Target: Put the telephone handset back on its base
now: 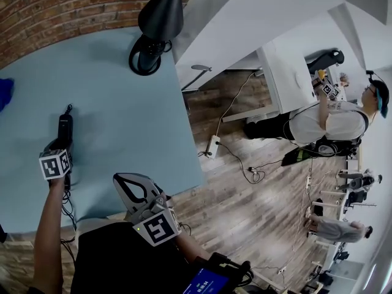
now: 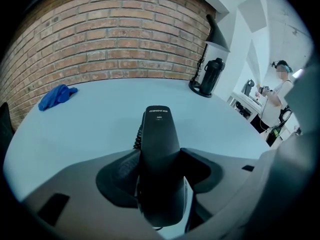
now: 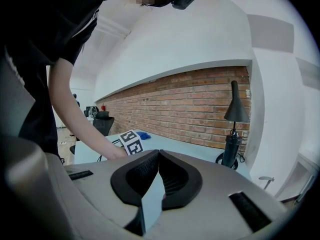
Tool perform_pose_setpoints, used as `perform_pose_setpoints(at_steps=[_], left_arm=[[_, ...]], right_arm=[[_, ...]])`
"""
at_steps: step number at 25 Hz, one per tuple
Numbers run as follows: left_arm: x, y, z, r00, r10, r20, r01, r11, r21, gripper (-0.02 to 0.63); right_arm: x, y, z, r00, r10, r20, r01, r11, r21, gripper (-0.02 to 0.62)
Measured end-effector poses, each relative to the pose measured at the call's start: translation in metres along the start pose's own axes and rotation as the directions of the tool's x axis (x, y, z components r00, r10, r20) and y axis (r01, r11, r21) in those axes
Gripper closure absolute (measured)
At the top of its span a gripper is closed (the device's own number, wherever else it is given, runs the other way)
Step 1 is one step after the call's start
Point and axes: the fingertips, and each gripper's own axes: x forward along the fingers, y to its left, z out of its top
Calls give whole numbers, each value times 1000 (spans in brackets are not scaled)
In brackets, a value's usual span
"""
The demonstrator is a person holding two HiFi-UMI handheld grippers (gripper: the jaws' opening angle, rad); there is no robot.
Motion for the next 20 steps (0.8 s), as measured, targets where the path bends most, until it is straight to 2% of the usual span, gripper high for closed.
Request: perform_pose_setpoints(at_steps=[6,9,11,13,17,20], left_arm=[[4,-2,-2,1000,3,2,-3,999,52,321],[5,-10,-8,999,-27,-25,29,997,76,274],[4,-15,-15,998,-37,-48,41,997,65,217],[-1,-18,-18,998,-24,-49,28,998,64,212],[-14,-20,-23,1000,-7,-15,7,999,51,211],[-36,-14,-29,999,37,32,-39,998,53,219]], right_arm=[[-3,-2,1,1000,-5,4,5,1000,-13,569],[-7,-4,6,1000,-4,26,5,1000,-28,569],[-12,-5,6,1000,1,21,-1,999,-37,569],[-16,-6,9,999,5,38,-3,999,-37,569],[-22,-8,11,997,5,74,-3,1000,-26,569],[-21,-9,6,996,10,84,-12,1000,25,569]])
